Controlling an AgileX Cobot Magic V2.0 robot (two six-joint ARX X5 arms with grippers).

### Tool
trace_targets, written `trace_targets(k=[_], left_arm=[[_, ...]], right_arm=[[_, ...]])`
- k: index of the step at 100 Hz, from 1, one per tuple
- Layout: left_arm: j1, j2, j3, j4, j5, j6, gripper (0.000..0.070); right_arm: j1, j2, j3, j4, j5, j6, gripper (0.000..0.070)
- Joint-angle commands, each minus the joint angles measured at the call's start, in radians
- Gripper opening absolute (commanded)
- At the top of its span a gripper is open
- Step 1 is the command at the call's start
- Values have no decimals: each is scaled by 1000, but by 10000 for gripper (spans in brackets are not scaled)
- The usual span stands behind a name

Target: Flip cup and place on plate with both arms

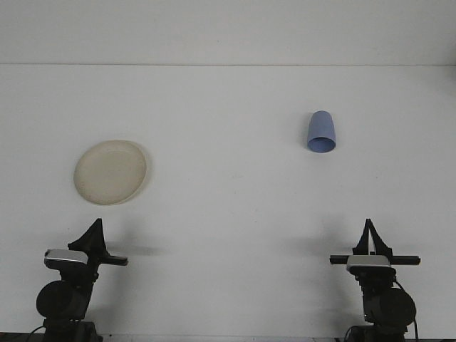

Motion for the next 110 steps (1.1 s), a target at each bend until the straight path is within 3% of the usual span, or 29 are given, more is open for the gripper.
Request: trace_targets(k=[1, 73, 89, 103, 110], left_arm=[[0, -1, -20, 9, -6, 10, 13], [0, -1, -20, 9, -6, 10, 14], [0, -1, -20, 9, -6, 10, 14], [0, -1, -20, 9, -6, 10, 13], [0, -1, -20, 9, -6, 10, 13]], right_arm=[[0, 0, -2, 10, 0, 14, 0], [0, 0, -2, 33, -3, 19, 0], [0, 0, -2, 101, -3, 144, 0], [0, 0, -2, 123, -2, 422, 0], [0, 0, 3, 132, 0, 504, 0]])
